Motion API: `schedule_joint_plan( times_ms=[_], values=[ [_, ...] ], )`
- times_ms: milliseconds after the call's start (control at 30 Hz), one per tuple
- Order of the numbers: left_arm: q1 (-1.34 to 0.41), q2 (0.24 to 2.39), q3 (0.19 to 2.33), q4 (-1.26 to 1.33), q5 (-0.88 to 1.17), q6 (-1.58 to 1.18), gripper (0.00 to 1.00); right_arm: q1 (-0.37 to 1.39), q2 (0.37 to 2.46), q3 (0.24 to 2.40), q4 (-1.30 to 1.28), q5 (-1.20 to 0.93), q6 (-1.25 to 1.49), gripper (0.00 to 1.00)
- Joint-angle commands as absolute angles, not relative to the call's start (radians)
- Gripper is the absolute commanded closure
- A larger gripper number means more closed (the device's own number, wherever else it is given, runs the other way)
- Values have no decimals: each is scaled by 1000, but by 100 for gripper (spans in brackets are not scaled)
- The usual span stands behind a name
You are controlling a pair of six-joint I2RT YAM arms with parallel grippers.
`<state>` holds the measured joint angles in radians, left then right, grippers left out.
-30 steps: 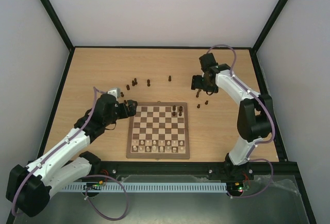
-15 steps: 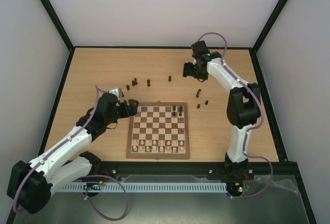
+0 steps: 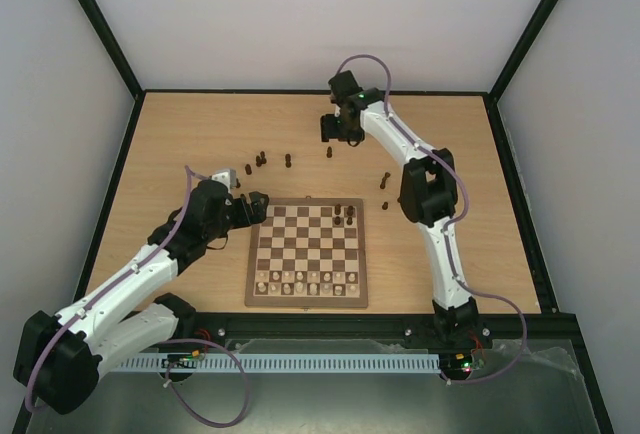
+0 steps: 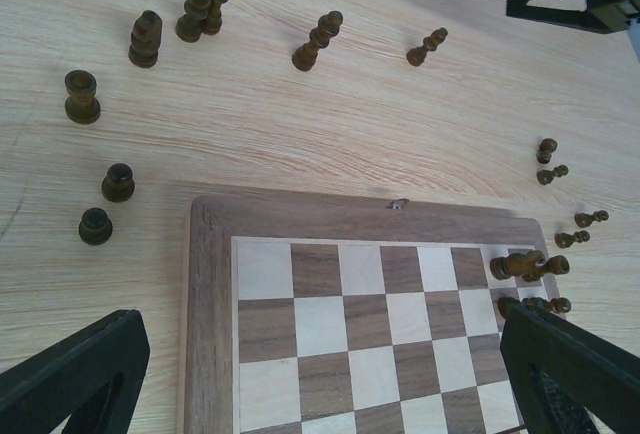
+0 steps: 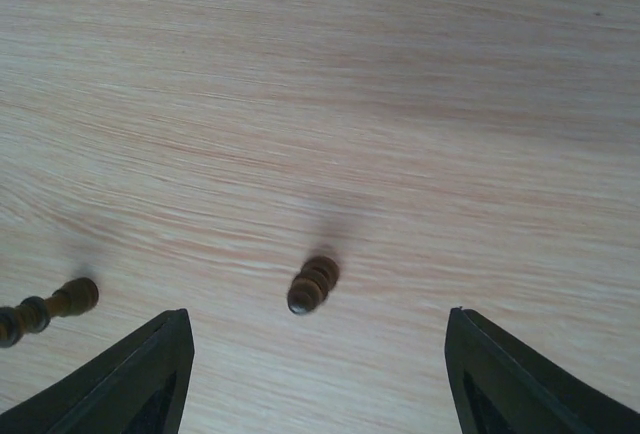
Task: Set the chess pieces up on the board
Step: Pick up the chess piece at the center of the board.
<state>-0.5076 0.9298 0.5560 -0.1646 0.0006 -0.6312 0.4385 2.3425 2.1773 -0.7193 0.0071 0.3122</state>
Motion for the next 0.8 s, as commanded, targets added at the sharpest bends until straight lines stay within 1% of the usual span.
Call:
schedule_joint_plan(
  times_ms=[0, 167, 400, 667, 767],
  values=[
    [-512, 926, 556, -136, 11, -620, 0, 453, 2409, 2266, -805, 15, 289, 31],
    [-512, 940, 551, -122, 14, -620, 0, 468, 2457, 2299, -803, 41, 282, 35],
    [-512, 951, 547, -114, 15, -617, 0, 478, 2490, 2314, -805, 64, 275, 47],
    [-512, 966, 546, -105, 14, -617, 0, 491, 2514, 2326, -804, 73, 264, 52],
    [-512, 971, 545, -101, 12, -617, 0, 492, 2524, 2333, -805, 76, 262, 58]
  ],
)
